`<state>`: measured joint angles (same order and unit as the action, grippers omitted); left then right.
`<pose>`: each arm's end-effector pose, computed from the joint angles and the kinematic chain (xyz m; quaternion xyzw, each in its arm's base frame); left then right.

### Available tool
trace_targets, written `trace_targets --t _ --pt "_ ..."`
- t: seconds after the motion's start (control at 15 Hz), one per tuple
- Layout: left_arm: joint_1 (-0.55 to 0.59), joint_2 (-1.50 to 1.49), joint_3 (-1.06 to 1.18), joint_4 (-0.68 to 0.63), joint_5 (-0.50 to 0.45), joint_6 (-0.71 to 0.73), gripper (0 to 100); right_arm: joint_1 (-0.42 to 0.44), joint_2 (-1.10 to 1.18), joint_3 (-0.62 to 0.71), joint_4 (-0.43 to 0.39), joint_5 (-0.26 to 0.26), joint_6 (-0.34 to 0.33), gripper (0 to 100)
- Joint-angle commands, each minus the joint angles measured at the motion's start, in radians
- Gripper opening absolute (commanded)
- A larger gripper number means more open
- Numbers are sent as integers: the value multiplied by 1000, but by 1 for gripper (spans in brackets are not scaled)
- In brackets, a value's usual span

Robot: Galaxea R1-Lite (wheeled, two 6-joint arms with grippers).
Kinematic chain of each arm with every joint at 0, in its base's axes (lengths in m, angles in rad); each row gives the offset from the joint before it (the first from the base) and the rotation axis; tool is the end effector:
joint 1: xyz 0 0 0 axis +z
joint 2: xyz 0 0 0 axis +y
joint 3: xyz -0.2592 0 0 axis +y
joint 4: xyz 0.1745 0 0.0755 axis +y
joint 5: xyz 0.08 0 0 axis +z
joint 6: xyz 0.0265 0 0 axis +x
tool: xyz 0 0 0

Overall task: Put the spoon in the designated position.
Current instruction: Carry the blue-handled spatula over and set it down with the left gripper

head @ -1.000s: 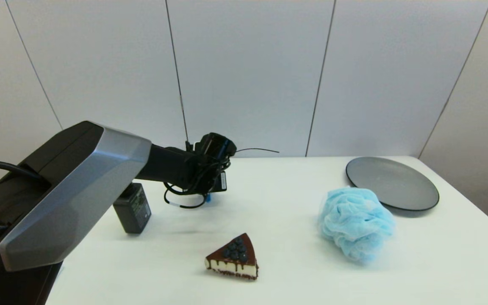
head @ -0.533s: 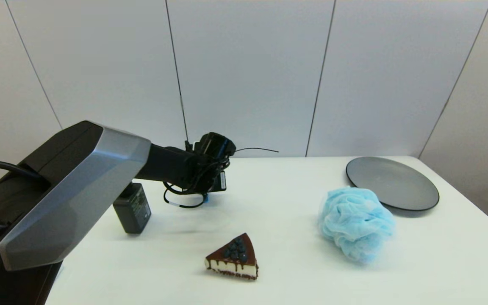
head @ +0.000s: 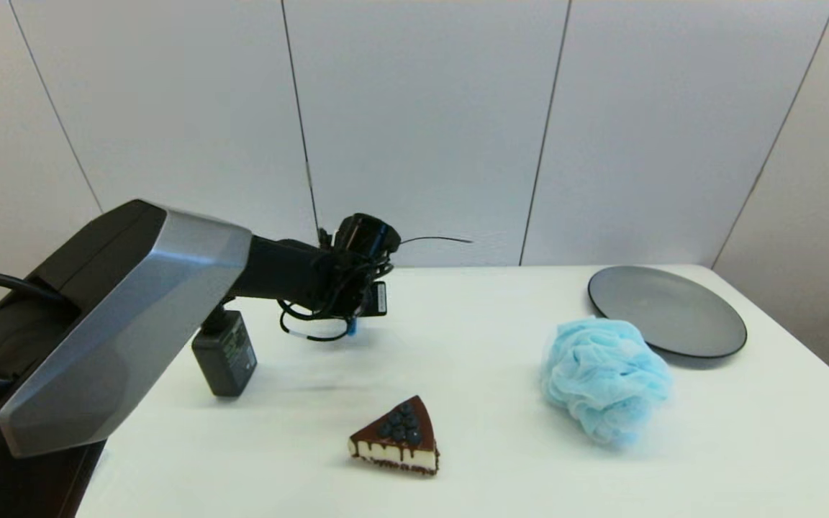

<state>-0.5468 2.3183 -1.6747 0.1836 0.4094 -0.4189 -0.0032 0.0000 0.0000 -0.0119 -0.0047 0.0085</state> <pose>0.3743 -0.2155 0.0690 -0.0091 0.3621 0.0127 0.9320 0.0218 -0.0002 0.0768 0.0043 -0.0060 -0.0039 1.0000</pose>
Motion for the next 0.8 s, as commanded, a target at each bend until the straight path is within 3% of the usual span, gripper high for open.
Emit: trace_targets --t 0.07,0.6,0.8 --pt "-4 -48 -25 -4 -23 2 0 0 0 2 0 0 1 100" --pt "-10 -208 -51 -1 -12 40 0 0 0 2 0 0 1 100" --pt "4 -278 -97 69 -12 108 0 0 0 2 0 0 1 100"
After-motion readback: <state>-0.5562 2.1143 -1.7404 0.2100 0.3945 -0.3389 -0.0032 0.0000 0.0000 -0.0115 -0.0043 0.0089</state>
